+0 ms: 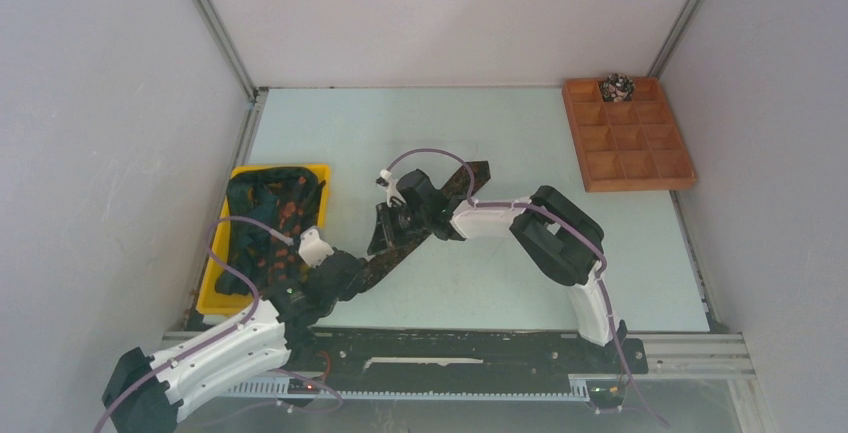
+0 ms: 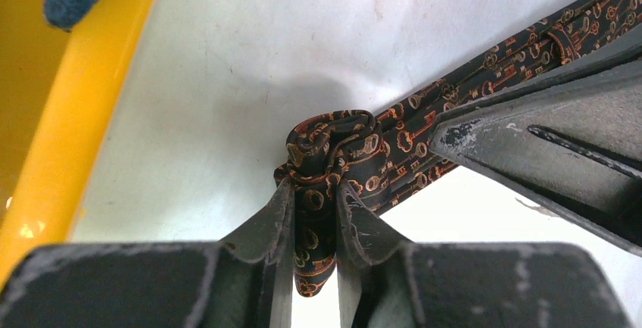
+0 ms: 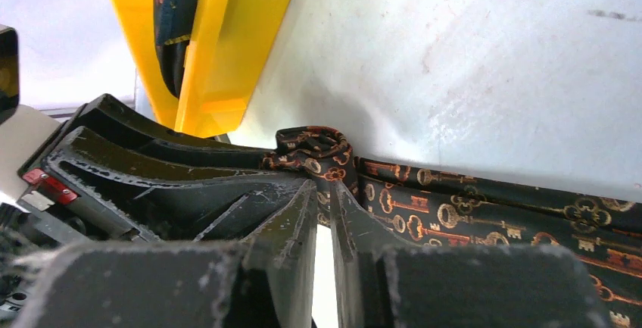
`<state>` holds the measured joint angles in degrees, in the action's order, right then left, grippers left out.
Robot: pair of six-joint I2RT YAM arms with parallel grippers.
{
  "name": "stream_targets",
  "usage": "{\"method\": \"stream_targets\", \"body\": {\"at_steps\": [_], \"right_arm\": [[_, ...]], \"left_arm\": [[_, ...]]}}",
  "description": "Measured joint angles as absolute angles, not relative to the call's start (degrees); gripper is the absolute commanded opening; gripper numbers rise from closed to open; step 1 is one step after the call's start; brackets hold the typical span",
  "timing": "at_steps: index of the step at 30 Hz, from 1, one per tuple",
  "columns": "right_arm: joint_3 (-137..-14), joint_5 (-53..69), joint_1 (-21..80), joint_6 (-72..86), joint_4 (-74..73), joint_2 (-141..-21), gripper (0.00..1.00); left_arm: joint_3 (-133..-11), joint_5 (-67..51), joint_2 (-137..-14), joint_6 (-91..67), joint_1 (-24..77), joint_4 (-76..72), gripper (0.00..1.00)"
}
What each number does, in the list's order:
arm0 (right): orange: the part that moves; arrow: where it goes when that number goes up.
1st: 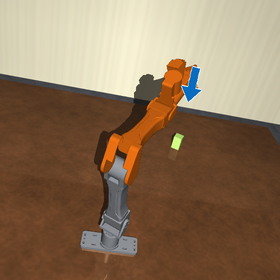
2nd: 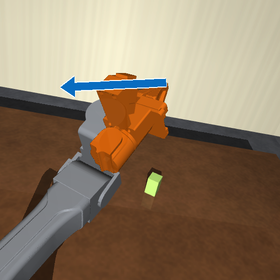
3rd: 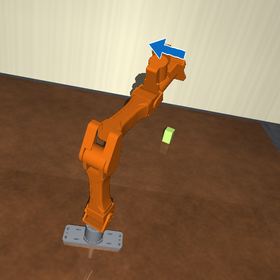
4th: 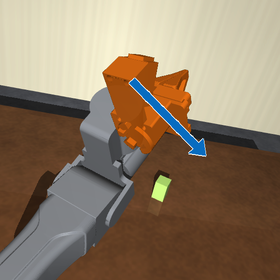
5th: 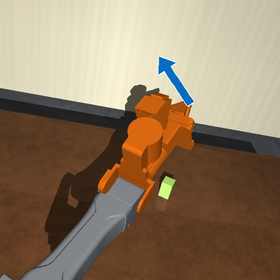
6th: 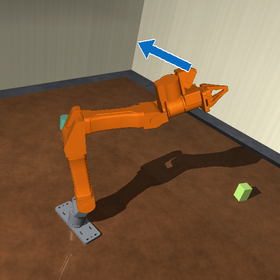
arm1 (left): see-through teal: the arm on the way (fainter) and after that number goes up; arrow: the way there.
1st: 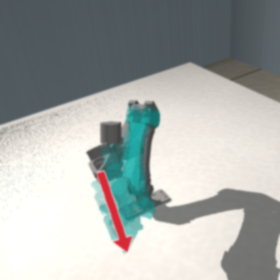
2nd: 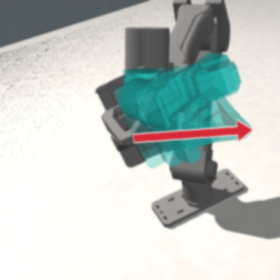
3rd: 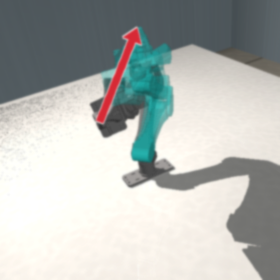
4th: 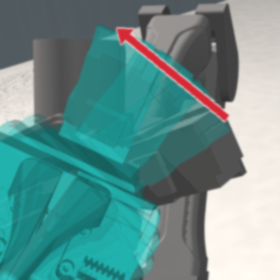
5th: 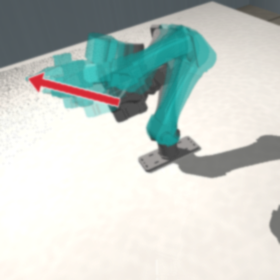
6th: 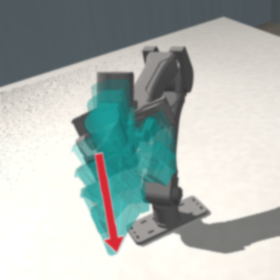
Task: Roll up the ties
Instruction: Roll the tie at the center of the board.
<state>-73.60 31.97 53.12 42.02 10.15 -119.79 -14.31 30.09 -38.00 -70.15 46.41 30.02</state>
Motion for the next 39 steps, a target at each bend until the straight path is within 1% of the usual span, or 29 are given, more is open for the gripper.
{"method": "stream_targets", "body": {"at_steps": [9,11,13,14,19,21,24,28,39], "right_arm": [[-74.32,29.5,55.81,41.52,6.92,-120.62,0.14],[-74.43,29.36,56.86,41.5,6.63,-121.19,0.14],[-74.43,29.06,57.56,41.5,6.5,-121.6,0.14],[-74.5,28.99,57.76,41.5,6.5,-121.71,0.14],[-74.65,28.45,58.06,41.47,6.26,-121.73,0.13],[-74.74,28.38,58.19,41.47,6.07,-121.91,0.13],[-74.87,28.25,58.54,41.43,6.04,-122.15,0.13],[-74.87,28.14,58.59,41.36,5.91,-122.19,0.13],[-75.42,28.25,58.59,41.36,6.04,-122.83,0.12]], "left_arm": [[-15.11,28.1,-34.74,-69.49,46.41,34.92,0.13],[-15.81,27.66,-34.76,-68.99,46.41,35.79,0.14],[-16.58,27.22,-34.83,-68.45,46.41,37.1,0.17],[-16.73,27.07,-34.87,-68.27,46.41,37.52,0.2],[-17.28,26.76,-34.87,-67.37,46.41,38.52,0.48],[-17.28,26.72,-34.89,-67.37,46.41,38.72,0.56],[-17.26,26.74,-35.0,-67.59,46.41,38.89,0.63],[-16.95,27.14,-34.65,-68.69,46.41,39.68,0.65],[-14.55,29.89,-30.94,-75.05,46.44,40.23,0.66]]}}
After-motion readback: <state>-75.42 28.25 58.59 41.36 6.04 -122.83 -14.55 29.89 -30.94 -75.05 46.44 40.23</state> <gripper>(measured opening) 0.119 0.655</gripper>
